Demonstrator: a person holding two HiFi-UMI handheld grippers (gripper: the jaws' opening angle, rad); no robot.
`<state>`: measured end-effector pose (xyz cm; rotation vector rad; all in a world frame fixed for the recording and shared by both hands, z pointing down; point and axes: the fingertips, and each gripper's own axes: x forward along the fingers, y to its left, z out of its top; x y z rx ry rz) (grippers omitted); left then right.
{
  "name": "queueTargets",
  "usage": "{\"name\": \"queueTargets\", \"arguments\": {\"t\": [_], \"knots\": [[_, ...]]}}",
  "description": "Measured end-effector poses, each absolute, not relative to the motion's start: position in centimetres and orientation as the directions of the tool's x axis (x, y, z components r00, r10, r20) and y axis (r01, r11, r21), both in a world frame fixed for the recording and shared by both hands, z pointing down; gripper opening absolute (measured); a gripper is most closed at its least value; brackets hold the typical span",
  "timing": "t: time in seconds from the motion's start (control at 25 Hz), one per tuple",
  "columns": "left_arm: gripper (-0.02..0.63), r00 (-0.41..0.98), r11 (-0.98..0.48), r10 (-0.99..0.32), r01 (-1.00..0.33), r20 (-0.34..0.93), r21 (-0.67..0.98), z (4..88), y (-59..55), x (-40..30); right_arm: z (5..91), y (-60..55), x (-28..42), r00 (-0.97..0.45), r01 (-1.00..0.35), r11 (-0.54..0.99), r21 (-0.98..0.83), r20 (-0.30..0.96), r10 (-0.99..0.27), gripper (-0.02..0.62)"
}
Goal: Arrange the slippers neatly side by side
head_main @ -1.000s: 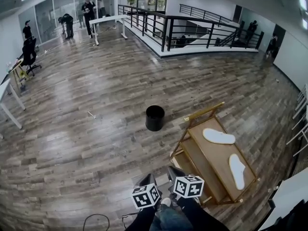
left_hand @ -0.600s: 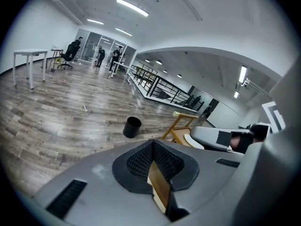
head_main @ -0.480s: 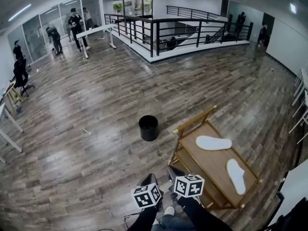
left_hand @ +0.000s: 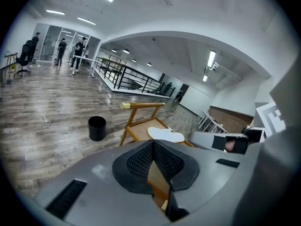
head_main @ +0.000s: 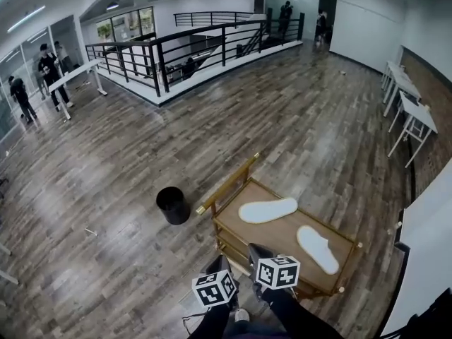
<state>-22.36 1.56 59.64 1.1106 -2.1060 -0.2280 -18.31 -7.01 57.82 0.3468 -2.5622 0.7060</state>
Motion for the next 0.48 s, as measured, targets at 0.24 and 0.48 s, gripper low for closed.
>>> {"name": "queueTargets", "arguments": {"t": [0.24, 0.48], "knots": [[-0.002, -0.224, 0.505, -0.811, -0.734, 0.54, 0.454, 60.3, -4.6, -19.8, 58.3, -12.7, -14.0, -0.826, -0.497, 0.759, -0.421, 0.498, -0.265, -0.003], [-0.002, -0.059, 0.349, -0.846, -0.813, 0.53, 0.467, 60.3, -10.6, -17.4, 59.0, -17.0, -10.2, -0.751, -0.642, 0.638, -0.425, 0.513, -0.415, -0.002]]}}
